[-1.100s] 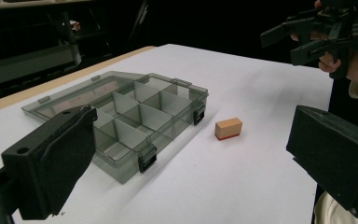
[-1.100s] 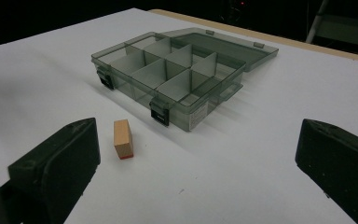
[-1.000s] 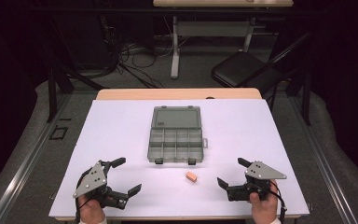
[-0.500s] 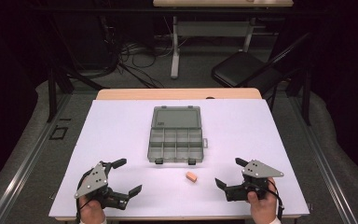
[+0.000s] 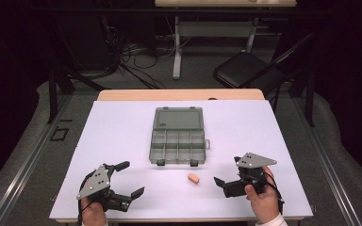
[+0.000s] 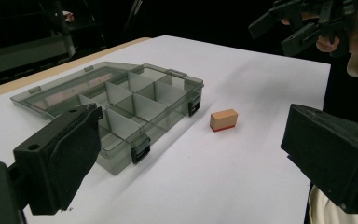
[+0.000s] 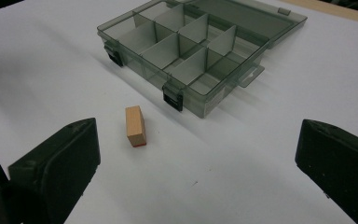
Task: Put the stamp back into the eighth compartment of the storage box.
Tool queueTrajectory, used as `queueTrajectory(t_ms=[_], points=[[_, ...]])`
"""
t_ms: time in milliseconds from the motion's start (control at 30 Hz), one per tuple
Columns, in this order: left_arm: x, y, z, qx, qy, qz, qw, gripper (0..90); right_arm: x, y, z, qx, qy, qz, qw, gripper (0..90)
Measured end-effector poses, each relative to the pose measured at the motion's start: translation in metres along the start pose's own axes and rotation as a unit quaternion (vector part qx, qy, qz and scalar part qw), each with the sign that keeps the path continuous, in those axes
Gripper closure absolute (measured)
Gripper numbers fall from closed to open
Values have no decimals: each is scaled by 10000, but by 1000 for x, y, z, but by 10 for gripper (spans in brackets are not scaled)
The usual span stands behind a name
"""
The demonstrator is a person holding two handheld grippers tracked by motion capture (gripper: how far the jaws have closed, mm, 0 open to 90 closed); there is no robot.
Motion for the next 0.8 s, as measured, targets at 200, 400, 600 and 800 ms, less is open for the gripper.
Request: queueTrajectory(t_ms=[200,400,600,800], points=[[0,-1,0,-5,6,3,10000,54,-9,-1,-8,-24,-171,-10,9999,0],[1,-2,-1,-22,-38,20,10000,54,-17,-9,-19,-117,-216,25,9997,0],[3,-3,-1,-33,-75,18,10000,54,-21,-20,-37,-259,-262,-1,9993,3],[3,-4,-2,-36,-100,20,9999,54,-16,-30,-50,-351,37,-6,9994,137]])
Point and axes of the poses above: each handheld gripper's, and its own axes: z roughly backward along the jaws, x roughly out of its underside, y roughly to its right, the point moved 10 cm from there along -z, roughly forward along the jaws, and after that the axes turned 6 degrees about -y, right-handed, at the moved point
